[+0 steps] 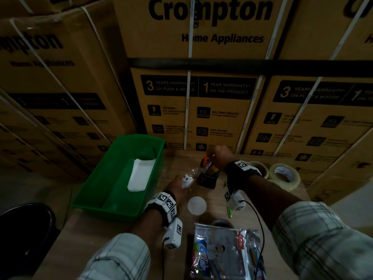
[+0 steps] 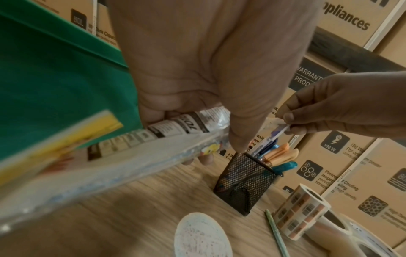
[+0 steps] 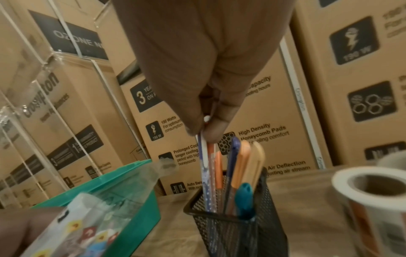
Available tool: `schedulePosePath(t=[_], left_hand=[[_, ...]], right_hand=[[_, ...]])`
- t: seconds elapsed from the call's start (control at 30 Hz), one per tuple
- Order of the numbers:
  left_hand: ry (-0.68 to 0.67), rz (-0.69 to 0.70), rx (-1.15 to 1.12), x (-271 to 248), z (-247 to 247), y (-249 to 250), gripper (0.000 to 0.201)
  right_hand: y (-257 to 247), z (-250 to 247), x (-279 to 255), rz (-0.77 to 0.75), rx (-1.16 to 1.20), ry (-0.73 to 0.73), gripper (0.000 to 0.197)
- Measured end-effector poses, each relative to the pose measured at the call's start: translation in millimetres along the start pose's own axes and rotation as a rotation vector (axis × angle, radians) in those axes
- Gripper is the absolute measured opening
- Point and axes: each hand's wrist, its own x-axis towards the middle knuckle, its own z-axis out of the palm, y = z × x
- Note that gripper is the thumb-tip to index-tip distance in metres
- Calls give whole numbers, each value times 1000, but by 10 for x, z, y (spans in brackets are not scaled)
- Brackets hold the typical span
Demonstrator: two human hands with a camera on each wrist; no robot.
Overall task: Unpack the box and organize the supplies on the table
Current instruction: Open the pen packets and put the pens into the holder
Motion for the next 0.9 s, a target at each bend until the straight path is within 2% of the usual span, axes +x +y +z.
schedulePosePath(t=[0.17,0.33,0.43,0.57,0.7,0.8,0.9], left_hand=[[-1,-3,21,99,-8,-87,53],[11,-1,36,-21,-10,34,59],[27,-4,21,-44,-7,68,57],[52,-35,-42,-17,-3,51,54],[66,-47,-123,334,102,-248,70],[86,-66,-115,199,23,-142,64],[87,-61,-100,69,-11,-29,54]], right_hand=[[8,9,20,6,7,48,15],[94,135,-45,-27,17,-30,19],[64,102,-26,-13,-17,5,18],[-27,53,82,-90,-94,58,28],[-129,66,238,-117,-63,-30,29],[-200,83,287,-165,-73,-136,29],[-145,155,298,-114,-109,-221,28]])
